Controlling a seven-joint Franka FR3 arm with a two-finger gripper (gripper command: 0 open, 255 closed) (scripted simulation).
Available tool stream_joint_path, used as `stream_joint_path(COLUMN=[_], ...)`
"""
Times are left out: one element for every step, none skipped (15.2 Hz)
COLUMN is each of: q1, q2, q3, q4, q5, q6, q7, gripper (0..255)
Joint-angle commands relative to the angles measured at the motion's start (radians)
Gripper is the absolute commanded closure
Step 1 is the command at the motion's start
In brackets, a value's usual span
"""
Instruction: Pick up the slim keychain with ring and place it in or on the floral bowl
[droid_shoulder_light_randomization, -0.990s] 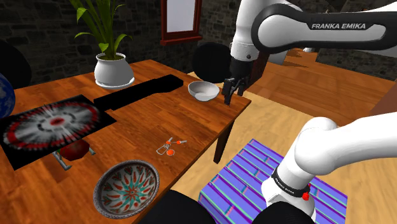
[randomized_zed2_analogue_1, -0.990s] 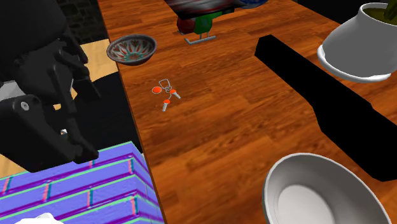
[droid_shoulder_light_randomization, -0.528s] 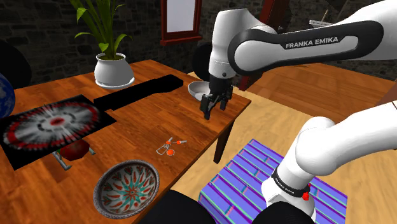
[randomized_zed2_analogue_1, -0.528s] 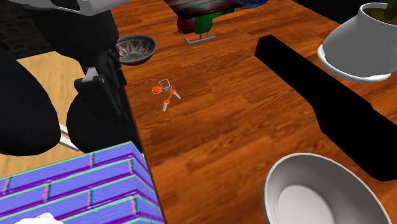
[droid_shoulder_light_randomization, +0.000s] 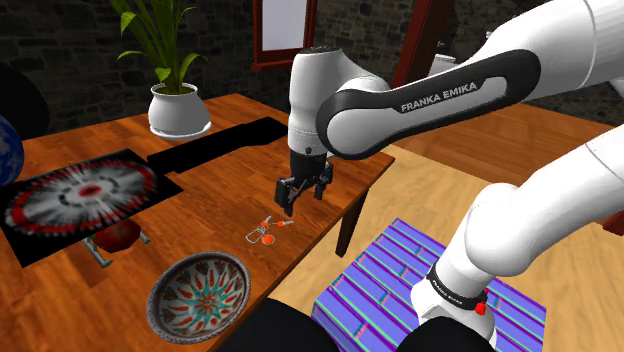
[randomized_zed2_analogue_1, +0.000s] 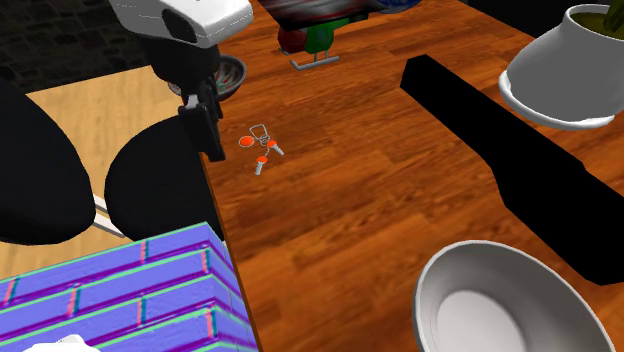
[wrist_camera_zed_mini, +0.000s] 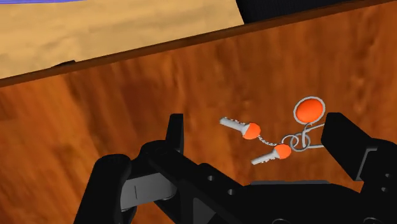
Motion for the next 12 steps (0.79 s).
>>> stream_joint_path(q1=[-0.008, -0.01, -0.013, -0.015, -0.017, -0.017, -0.016, -0.016, -0.017, -0.017, -0.017, -0.018], q2=[0.083, 0.12, 0.158, 0.198, 0.238, 0.28, 0.292, 0.301, 0.31, 0.319, 0.329, 0.338], q3=[0.038, 0.057, 0.075, 0.093, 0.11, 0.125, 0.128, 0.129, 0.13, 0.132, 0.133, 0.134], q4=[0.027, 0.043, 0.06, 0.079, 0.099, 0.12, 0.126, 0.12, 0.113, 0.107, 0.101, 0.096], q5=[-0.012, -0.021, -0.034, -0.049, -0.067, -0.088, -0.095, -0.1, -0.105, -0.111, -0.117, -0.123], q6=[0.059, 0.081, 0.103, 0.123, 0.143, 0.161, 0.166, 0.18, 0.194, 0.208, 0.223, 0.237], q7=[0.052, 0.082, 0.113, 0.145, 0.179, 0.214, 0.224, 0.228, 0.232, 0.236, 0.24, 0.245], gripper=[0, 0, 0, 0, 0, 0, 0, 0, 0, 0, 0, 0])
